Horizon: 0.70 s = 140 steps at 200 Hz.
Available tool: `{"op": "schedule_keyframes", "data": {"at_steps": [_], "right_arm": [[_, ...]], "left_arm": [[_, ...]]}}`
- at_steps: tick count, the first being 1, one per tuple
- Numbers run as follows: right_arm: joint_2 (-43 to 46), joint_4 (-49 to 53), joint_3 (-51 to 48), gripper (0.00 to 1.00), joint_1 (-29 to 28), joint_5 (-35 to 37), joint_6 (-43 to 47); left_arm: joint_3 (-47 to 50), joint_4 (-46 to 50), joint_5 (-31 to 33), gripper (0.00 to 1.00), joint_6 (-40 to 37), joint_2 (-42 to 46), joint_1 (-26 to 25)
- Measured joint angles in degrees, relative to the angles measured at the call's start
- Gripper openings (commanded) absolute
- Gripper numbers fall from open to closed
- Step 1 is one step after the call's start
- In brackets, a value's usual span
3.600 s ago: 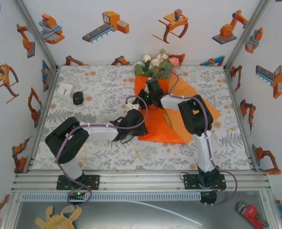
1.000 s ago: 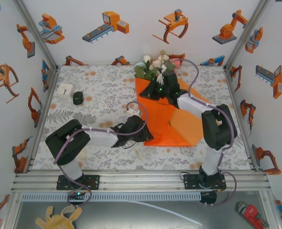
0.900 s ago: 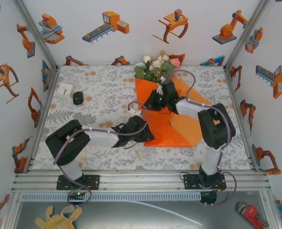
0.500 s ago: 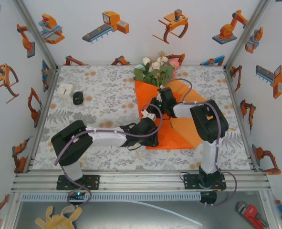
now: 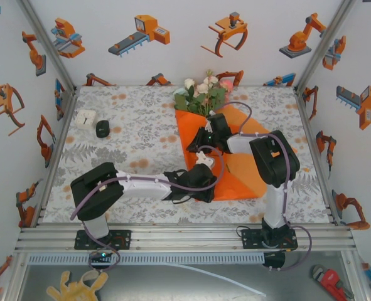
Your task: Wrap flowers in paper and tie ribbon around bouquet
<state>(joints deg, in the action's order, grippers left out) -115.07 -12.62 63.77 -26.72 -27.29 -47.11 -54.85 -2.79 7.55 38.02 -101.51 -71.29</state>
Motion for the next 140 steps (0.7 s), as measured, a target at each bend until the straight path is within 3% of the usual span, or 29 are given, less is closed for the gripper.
{"op": "schedule_keyframes", "data": {"at_steps": [58,84,106,140], "right_arm": [[0.0,1.2,1.0,0.26,0.0,-0.2,1.0],[1.2,4.4,1.6,0.29,0.0,-0.6,2.3],[8.7,5.9,-1.7,0.32,0.7,-0.7,2.0],[28.6,6.5,-10.6,0.33,6.3,-1.0,1.1]], "left_arm": [[-2.1,4.6,2.1,0.51,-0.3,-0.7,-2.5],[-2.1,5.1,3.2,0.57,-0.2,-0.3,-3.0],[-1.5,7.8,4.0,0.65,-0.7,1.4,-3.1],[-0.8,12.7,4.4,0.68,-3.6,4.5,-1.9]]}}
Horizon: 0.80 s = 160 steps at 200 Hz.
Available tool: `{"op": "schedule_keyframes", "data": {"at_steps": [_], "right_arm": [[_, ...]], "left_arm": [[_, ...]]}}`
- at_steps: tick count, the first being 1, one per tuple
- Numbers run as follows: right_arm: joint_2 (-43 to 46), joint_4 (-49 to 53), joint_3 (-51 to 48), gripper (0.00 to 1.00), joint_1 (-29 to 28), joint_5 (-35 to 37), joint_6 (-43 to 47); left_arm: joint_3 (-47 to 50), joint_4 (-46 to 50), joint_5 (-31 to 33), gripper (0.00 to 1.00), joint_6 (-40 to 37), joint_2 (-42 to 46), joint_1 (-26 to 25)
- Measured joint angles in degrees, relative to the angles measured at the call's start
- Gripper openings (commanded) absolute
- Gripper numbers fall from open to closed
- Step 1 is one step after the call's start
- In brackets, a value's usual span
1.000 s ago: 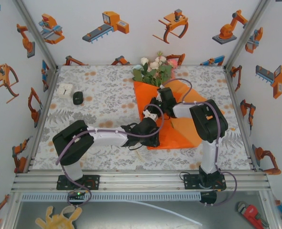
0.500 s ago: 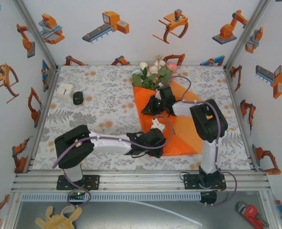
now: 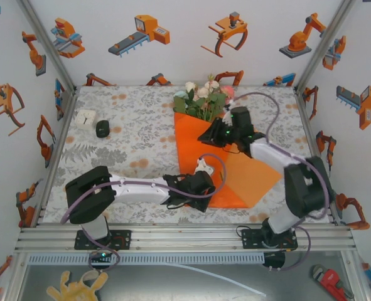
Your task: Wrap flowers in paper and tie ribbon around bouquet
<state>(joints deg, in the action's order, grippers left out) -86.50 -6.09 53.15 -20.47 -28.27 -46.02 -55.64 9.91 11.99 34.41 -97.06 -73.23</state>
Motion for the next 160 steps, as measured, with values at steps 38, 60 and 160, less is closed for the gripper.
{"op": "schedule_keyframes", "data": {"at_steps": [38,60,160], "right_arm": [[17.2,3.3,-11.2,0.33,2.0,1.0,-1.4],[24.4,5.4,-17.6,0.33,-0.2,1.5,-3.6],[-2.0,-13.1,-18.1,0.25,-28.0,3.8,-13.4]], "left_arm": [[-0.2,0.7,-2.0,0.68,-3.4,8.4,7.7],[-1.9,0.1,-3.5,0.65,-5.3,12.1,15.1],[-16.3,-2.7,-19.4,0.38,-9.0,-8.3,34.0]]}}
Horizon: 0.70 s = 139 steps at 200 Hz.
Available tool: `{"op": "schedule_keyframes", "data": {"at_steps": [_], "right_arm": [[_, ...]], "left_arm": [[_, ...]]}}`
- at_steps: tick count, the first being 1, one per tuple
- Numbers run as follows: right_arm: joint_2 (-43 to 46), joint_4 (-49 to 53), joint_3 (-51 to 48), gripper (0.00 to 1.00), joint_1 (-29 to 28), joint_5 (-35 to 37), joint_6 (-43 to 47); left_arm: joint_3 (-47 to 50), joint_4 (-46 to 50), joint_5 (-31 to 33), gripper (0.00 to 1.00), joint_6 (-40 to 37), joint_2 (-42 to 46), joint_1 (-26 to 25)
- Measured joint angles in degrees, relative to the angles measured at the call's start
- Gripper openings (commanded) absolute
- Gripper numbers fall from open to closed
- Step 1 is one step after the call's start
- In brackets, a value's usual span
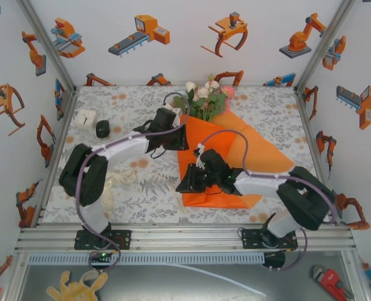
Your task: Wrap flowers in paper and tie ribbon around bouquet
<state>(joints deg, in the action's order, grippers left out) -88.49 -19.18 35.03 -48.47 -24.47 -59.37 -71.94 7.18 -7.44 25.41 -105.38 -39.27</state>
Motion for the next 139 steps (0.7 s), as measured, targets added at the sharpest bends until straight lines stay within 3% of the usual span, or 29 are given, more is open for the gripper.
{"op": "schedule_keyframes", "data": {"at_steps": [17,78,108,139], "right_arm": [[-3.4,-3.1,-0.4,0.21,0.0,-0.1,-1.2],[-6.3,-12.2,-7.6,0.21,0.0,-1.9,-4.3],[-2.3,-10.3,-8.7,0.26,0.0,-1.9,-4.0],[8.5,0.9,-4.3,0.33,2.4,0.1,-0.5]], "left_arm": [[-3.2,0.0,-2.1,0.32,-0.1,-4.6,0.0],[-7.7,-1.7,-4.7,0.32,0.0,-13.0,0.2],[-7.9,-1.8,-4.9,0.4,-0.4,-12.9,0.3],[-8.0,-0.7,-5.4,0.54,-2.0,-9.3,0.3]]}}
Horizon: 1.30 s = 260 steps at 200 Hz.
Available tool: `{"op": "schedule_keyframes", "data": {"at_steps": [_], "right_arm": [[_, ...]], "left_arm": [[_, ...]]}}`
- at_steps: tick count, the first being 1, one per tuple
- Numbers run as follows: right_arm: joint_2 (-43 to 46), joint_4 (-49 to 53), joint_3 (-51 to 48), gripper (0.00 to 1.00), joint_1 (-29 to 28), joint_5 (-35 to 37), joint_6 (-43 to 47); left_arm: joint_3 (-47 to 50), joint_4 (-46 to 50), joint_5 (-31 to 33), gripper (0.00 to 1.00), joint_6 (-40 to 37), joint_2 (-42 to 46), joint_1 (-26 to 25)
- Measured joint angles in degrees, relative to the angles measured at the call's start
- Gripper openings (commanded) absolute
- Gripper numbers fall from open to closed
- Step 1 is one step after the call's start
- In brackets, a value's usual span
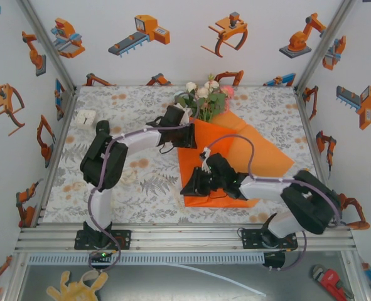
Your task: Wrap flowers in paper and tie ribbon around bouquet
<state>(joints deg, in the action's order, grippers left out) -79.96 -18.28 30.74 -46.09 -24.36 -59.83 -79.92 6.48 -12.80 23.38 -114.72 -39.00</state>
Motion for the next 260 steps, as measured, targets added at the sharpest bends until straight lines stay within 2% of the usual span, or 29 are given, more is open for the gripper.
{"op": "schedule_keyframes", "data": {"at_steps": [15,27,43,61,82,99,120,144,184,224,260], "right_arm": [[7.2,5.4,2.9,0.37,4.3,1.6,2.4],[13.6,10.0,5.2,0.41,10.0,3.8,4.6],[21.4,17.6,8.4,0.48,19.6,7.9,8.1],[25.8,25.8,11.6,0.53,31.0,10.6,11.1],[24.9,35.1,14.7,0.59,46.3,12.1,14.7],[20.0,41.0,16.3,0.69,59.1,12.3,18.1],[11.9,46.1,17.6,0.75,69.7,12.6,22.0],[2.9,48.4,19.2,0.8,72.1,14.0,24.7],[-6.8,48.1,21.7,0.8,72.3,18.6,27.9],[-16.5,45.1,26.8,0.71,73.0,18.8,30.1],[-19.8,43.9,29.9,0.64,73.0,16.1,30.8]], "left_arm": [[0.0,0.7,-0.1,0.55,-0.9,4.0,-0.2],[0.0,0.9,0.1,0.56,-1.6,8.0,-0.7],[0.0,0.8,0.5,0.56,-2.7,14.0,-2.2],[0.9,0.2,1.4,0.57,-3.7,20.0,-4.5],[5.0,-0.9,2.8,0.59,-4.5,26.7,-8.0],[10.5,-1.4,3.8,0.63,-4.7,31.4,-11.0],[18.2,-1.4,5.0,0.73,-4.7,36.5,-13.6],[24.9,-1.0,5.7,0.84,-4.7,41.7,-14.5],[31.8,-1.0,7.8,0.89,-4.6,48.7,-14.6],[34.8,-0.7,10.8,0.91,-4.6,51.6,-14.6],[35.4,-0.8,13.1,0.91,-4.7,51.7,-14.6]]}}
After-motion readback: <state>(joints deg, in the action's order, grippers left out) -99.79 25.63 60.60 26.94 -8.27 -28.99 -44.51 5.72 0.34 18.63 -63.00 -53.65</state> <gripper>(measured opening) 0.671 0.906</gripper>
